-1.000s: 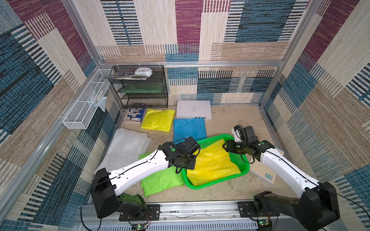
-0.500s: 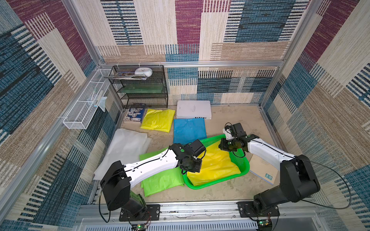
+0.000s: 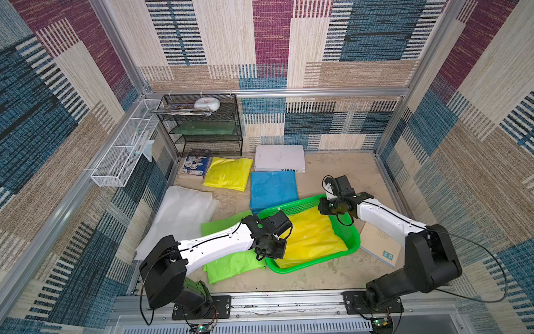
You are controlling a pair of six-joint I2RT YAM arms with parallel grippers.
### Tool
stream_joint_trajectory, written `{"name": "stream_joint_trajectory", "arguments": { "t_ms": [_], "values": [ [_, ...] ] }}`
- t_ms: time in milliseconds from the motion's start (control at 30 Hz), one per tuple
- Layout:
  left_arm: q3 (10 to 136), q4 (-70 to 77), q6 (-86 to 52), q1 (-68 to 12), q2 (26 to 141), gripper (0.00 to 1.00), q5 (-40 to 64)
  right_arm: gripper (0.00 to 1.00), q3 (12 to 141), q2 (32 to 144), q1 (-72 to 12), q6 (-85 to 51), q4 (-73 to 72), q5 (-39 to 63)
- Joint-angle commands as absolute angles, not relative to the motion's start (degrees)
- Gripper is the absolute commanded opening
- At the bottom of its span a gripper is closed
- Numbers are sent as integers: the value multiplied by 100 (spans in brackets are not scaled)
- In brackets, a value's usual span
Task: Put the folded raincoat in the basket
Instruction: Place the raincoat in the basket.
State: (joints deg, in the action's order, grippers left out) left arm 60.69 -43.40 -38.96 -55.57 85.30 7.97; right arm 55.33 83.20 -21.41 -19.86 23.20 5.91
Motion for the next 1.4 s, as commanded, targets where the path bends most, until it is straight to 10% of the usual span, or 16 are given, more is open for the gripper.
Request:
{"name": "stream_joint_trajectory", "arguments": {
  "t_ms": [0, 467, 967, 1367],
  "values": [
    [6176, -4281, -3793, -5571, 8486, 0, 1018, 22, 5378, 7759, -2162, -1844, 3041, 1338],
    [6091, -4392, -3605, -5570, 8548, 0, 1149, 19, 4404, 7000, -2768, -2863, 4105, 1603],
    [6043, -4702, -3317, -5546, 8386, 0, 1000, 27, 5092, 8347, -3224, -3740, 5072, -1646],
    [6642, -4334, -3193, -5609, 8339, 0, 2098, 24, 4576, 7349, -3226, -3437, 3529, 892]
  ]
}}
